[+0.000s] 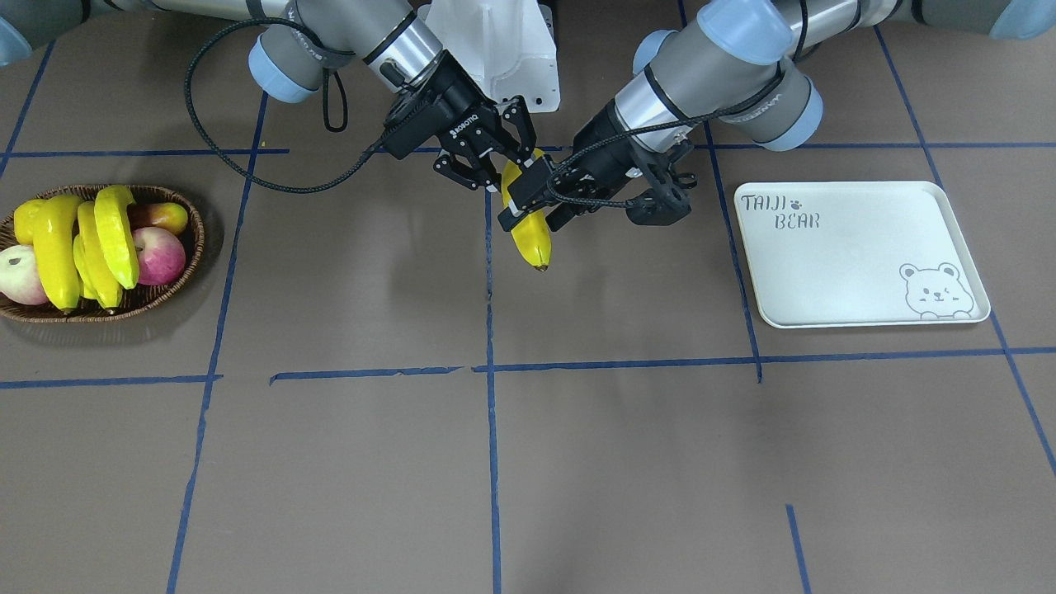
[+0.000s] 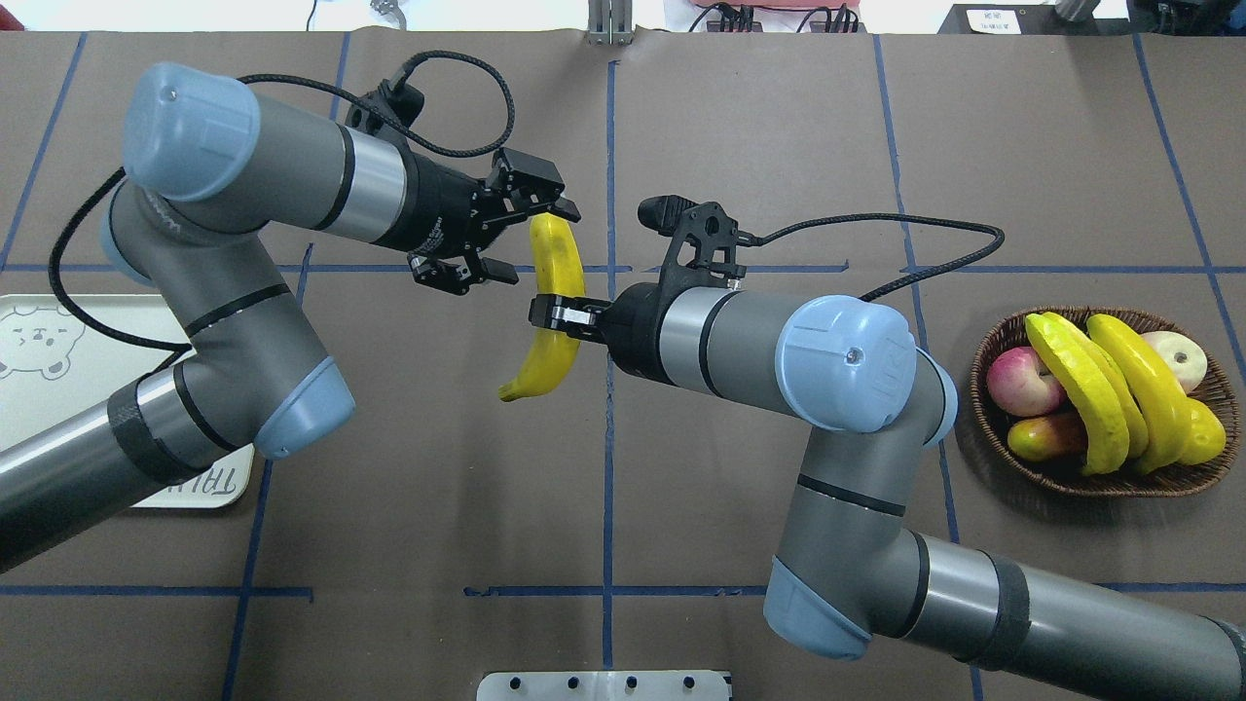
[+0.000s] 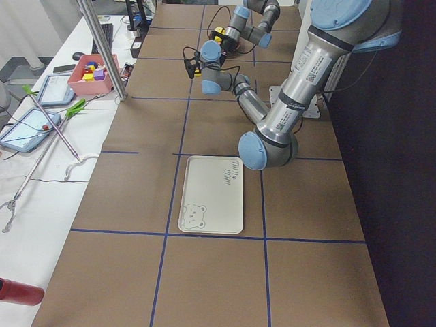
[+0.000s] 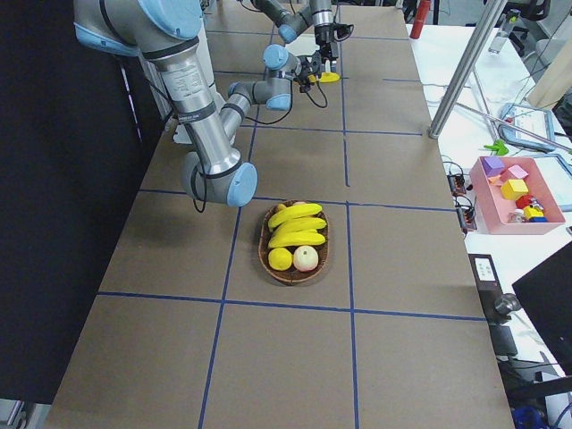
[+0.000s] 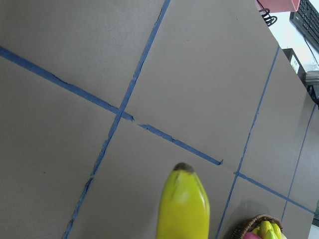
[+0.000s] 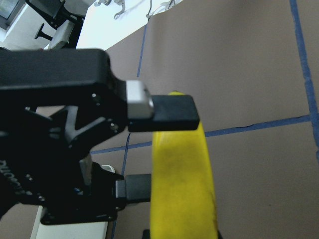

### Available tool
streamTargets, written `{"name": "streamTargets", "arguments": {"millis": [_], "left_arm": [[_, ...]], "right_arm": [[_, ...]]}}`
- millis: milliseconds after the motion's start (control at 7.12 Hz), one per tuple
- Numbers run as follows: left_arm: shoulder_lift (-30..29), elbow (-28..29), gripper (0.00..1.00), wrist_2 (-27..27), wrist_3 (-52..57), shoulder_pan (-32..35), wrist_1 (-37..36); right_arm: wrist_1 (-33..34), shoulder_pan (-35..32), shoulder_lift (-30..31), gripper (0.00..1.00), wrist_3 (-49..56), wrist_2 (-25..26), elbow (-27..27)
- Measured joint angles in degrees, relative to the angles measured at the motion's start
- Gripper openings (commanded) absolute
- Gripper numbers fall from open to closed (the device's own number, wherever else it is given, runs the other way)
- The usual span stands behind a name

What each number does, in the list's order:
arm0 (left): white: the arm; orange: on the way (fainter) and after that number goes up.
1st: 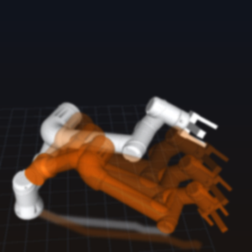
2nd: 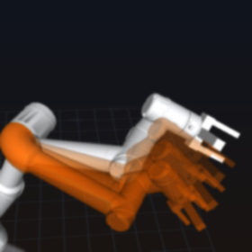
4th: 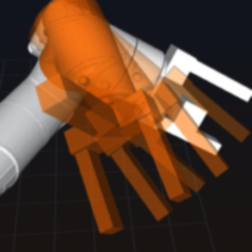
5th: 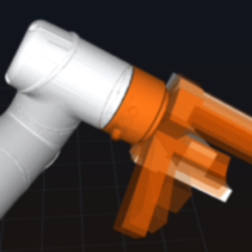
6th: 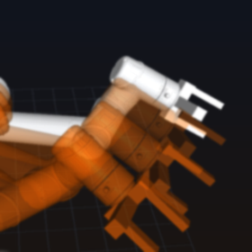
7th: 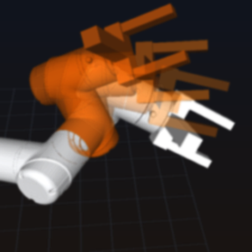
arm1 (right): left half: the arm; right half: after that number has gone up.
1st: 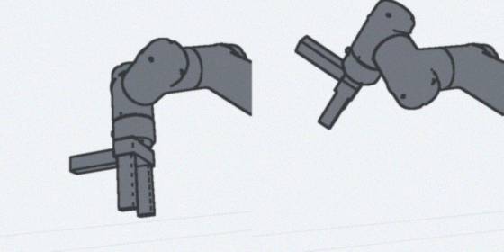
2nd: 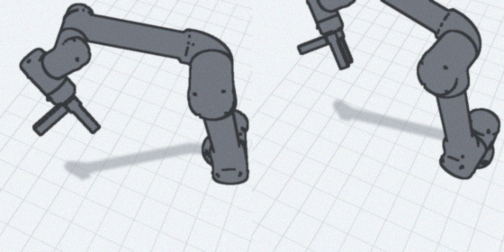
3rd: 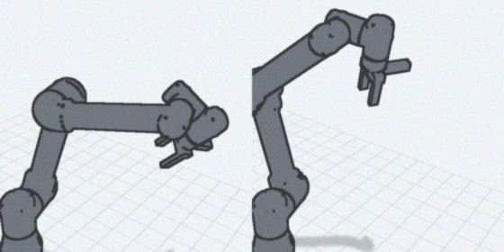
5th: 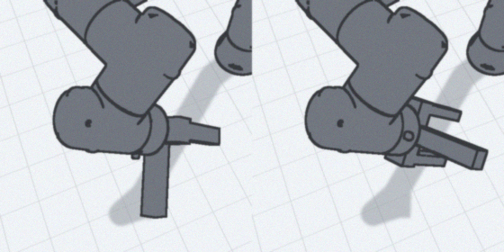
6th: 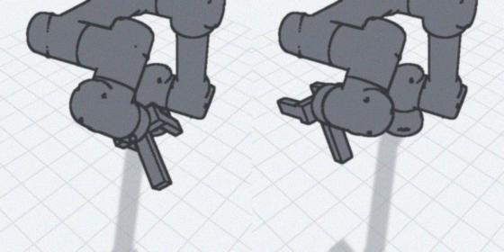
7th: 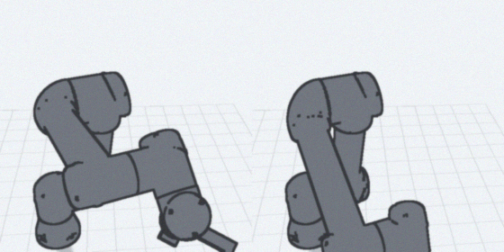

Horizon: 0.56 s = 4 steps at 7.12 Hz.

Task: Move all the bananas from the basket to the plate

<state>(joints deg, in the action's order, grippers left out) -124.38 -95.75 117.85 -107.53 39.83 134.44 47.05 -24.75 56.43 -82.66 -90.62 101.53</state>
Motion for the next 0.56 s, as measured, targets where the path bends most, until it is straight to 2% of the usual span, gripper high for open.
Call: {"name": "streamTargets", "arguments": {"millis": [140,281,562], "left_arm": [[-0.1,0.0,0.00,-0.2,0.0,-0.2,-0.1],[-0.1,0.0,0.00,-0.2,0.0,-0.2,-0.1],[-0.2,0.0,0.00,-0.3,0.1,-0.3,-0.1]], "right_arm": [[0.1,0.0,0.0,0.26,0.1,0.0,0.0],[0.1,0.0,0.0,0.28,0.6,0.0,0.1],[0.0,0.0,0.0,0.99,1.3,-0.1,0.1]]}}
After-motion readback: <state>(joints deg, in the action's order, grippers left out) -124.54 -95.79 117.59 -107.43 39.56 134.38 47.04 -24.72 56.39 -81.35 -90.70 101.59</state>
